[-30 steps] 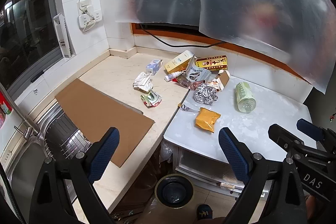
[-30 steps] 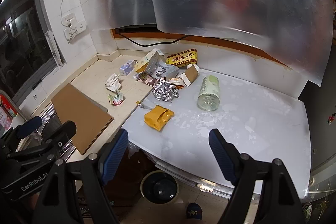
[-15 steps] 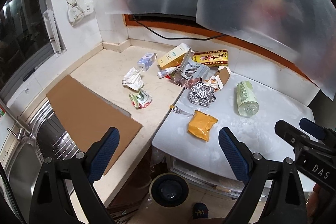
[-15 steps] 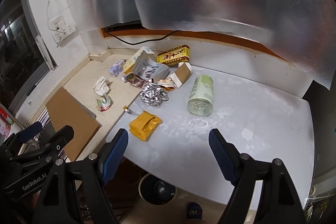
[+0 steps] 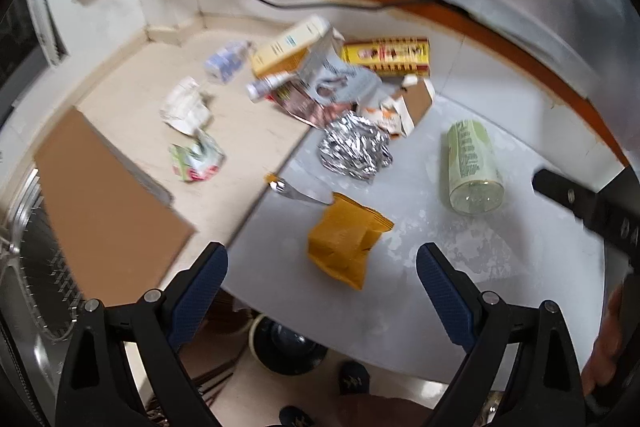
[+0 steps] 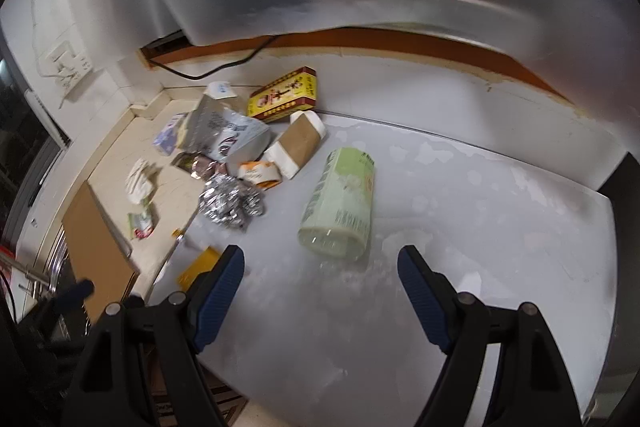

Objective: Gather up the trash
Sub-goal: 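Grasp the yellow snack bag with the left tool while the right tool grasps the green can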

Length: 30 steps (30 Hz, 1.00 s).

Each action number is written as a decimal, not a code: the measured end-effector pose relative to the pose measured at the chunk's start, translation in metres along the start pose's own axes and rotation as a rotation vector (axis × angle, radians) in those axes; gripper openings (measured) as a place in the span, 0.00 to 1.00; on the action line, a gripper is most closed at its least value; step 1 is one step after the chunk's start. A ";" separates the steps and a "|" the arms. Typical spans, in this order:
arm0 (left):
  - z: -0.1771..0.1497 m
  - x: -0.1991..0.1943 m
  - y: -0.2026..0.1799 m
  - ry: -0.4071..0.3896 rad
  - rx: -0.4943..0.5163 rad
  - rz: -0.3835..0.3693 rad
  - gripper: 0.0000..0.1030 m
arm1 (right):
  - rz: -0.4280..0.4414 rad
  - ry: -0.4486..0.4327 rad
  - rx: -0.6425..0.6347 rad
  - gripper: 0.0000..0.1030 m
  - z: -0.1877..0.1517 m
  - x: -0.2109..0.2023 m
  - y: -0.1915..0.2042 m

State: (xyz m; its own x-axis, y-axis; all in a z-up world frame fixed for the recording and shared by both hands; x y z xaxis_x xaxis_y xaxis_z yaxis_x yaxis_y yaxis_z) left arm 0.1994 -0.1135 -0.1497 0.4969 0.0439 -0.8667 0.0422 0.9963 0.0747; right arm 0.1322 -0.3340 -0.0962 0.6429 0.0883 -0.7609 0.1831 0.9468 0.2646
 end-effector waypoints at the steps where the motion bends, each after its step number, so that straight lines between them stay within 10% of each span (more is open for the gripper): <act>1: -0.001 0.007 -0.003 0.013 0.005 -0.002 0.92 | 0.002 0.012 0.003 0.77 0.006 0.009 -0.005; 10: -0.008 0.073 -0.021 0.148 0.022 0.023 0.87 | -0.025 0.119 0.019 0.77 0.032 0.080 -0.028; 18: -0.013 0.099 -0.018 0.231 -0.027 -0.004 0.45 | 0.011 0.243 0.072 0.77 0.022 0.119 -0.034; 30: -0.024 0.092 -0.014 0.173 -0.071 -0.043 0.17 | 0.028 0.233 0.090 0.65 0.006 0.109 -0.035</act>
State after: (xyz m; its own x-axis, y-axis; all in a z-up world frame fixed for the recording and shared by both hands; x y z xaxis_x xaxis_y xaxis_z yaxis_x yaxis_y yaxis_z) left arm 0.2241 -0.1220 -0.2423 0.3393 0.0074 -0.9407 -0.0044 1.0000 0.0063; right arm 0.2002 -0.3594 -0.1856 0.4617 0.1932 -0.8658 0.2396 0.9125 0.3315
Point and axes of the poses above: each gripper's, at about its wrist camera, not at the fingertips, and x roughly the way its jaws point, y to its left, z to its top, the point moved 6 cm from there along x, roughly the way its jaws point, and after that the axes turned 9 degrees about z, right-handed, at the moved point
